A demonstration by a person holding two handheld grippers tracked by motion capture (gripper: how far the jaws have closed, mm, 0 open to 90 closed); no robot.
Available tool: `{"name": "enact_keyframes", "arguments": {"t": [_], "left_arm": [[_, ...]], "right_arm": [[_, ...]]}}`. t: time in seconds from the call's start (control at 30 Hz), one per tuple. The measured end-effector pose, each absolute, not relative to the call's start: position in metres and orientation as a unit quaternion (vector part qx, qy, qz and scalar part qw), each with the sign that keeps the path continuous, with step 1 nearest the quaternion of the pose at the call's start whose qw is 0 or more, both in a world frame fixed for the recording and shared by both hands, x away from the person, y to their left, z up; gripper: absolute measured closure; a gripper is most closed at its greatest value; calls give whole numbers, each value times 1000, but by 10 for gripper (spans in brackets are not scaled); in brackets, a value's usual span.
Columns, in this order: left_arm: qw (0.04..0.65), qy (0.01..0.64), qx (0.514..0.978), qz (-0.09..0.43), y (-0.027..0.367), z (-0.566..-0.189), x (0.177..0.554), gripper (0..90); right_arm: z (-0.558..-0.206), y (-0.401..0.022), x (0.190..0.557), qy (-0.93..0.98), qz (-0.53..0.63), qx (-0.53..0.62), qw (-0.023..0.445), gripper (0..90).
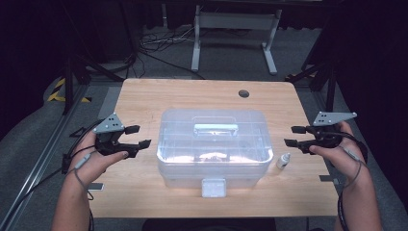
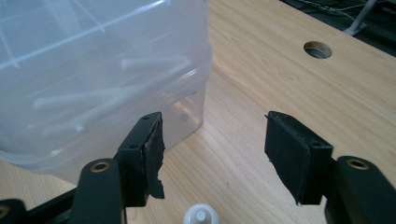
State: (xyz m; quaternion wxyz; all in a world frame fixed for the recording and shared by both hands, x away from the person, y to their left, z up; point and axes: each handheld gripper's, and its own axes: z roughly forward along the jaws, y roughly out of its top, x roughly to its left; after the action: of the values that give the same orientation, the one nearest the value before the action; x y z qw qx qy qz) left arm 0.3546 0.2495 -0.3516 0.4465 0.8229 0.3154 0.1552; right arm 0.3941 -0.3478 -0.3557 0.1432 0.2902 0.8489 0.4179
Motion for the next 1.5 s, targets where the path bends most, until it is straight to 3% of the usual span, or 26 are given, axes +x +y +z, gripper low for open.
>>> {"name": "enact_keyframes", "arguments": {"t": [0.37,0.73,1.5], "left_arm": [[465,307,813,170,247,-344,351,309],[468,324,809,149,248,-346,351,308],[479,323,803,146,253,-344,346,309]], "right_arm": [[-338,-336,394,848,425,290,125,378],[-310,-310,396,860,427,253,122,378],[-280,-205,409,897,414,132,82,383]]}}
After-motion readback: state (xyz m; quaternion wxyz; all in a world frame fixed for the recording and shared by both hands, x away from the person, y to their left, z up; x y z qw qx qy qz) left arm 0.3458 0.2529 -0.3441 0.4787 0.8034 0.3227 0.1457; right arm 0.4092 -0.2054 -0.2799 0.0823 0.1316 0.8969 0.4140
